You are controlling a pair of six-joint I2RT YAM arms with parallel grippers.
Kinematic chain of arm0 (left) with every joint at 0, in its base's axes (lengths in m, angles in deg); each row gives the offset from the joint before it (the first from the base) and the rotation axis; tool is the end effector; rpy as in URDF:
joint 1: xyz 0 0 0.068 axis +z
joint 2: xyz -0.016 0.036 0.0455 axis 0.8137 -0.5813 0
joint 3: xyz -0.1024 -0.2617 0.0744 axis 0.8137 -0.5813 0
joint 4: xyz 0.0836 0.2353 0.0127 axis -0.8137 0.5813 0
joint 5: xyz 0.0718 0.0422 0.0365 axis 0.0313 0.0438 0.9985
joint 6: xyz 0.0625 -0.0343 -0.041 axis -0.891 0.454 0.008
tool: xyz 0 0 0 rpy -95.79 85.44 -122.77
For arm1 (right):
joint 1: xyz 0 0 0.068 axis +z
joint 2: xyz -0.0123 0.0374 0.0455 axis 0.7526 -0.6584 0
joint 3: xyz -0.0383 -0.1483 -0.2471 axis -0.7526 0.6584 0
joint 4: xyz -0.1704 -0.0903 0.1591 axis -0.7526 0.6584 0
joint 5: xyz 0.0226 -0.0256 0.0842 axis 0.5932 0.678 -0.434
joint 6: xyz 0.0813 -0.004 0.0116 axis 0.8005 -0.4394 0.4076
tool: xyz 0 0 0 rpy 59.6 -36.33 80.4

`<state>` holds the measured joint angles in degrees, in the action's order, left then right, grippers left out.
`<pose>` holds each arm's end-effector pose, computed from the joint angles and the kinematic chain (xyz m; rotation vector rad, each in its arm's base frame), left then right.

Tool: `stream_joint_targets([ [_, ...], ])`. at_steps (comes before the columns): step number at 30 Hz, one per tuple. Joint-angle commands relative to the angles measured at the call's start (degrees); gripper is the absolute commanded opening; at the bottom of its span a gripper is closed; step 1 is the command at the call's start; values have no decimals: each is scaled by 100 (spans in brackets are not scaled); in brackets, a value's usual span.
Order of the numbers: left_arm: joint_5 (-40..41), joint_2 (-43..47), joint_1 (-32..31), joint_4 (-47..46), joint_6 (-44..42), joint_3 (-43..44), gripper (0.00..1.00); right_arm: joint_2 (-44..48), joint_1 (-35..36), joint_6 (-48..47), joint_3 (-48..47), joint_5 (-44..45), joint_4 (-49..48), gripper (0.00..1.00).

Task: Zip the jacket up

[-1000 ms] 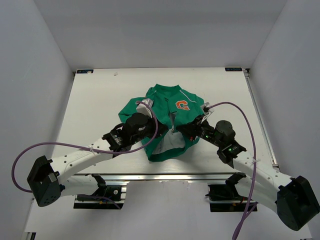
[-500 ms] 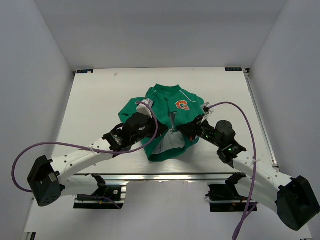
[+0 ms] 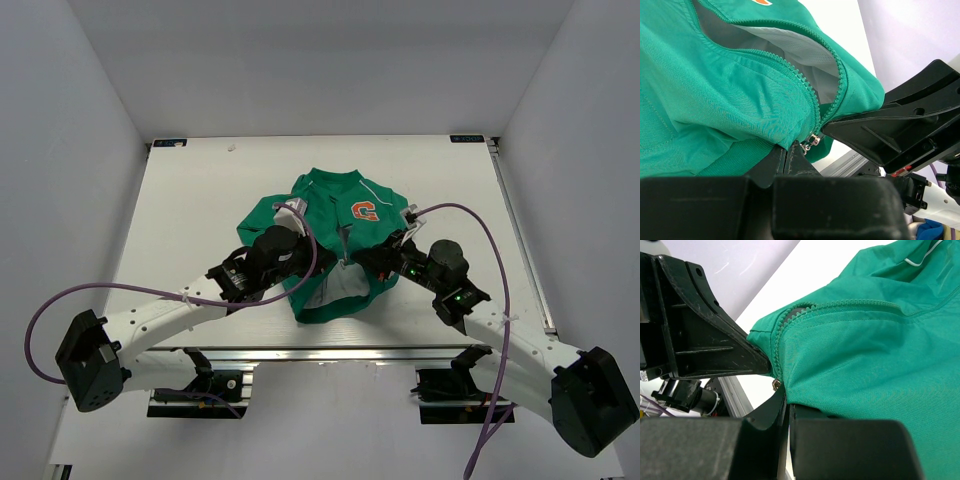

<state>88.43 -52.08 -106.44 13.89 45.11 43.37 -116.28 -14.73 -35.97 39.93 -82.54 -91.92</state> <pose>0.1800 -0.2162 0.2875 0.0187 2.1537 -0.9399 0.1768 0.1484 0.2727 -0.3048 1.6713 1.1626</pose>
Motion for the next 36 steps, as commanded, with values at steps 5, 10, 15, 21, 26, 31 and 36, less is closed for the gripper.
stream_joint_targets([
  [5, -13, 82, -31, -55, 113, 85, 0, 57, -7, 54, -244, 46, -482, 0],
  [10, 66, 161, -31, -55, 140, 42, 0, 128, -7, -95, -227, 55, -227, 0],
  [15, 198, 196, -31, 6, 149, 77, 0, 224, -7, -131, -139, 37, -34, 0],
  [21, 172, 187, -31, 6, 140, 77, 0, 260, -7, -131, -130, 133, 2, 0],
  [26, 137, 179, -31, -29, 149, 59, 0, 198, -7, -140, -209, 134, -42, 0],
  [31, 119, 196, -31, -38, 149, 59, 0, 137, -7, -148, -244, 169, -16, 0],
  [36, 75, 170, -31, -55, 149, 50, 0, 119, -7, -131, -262, 222, -51, 0],
])
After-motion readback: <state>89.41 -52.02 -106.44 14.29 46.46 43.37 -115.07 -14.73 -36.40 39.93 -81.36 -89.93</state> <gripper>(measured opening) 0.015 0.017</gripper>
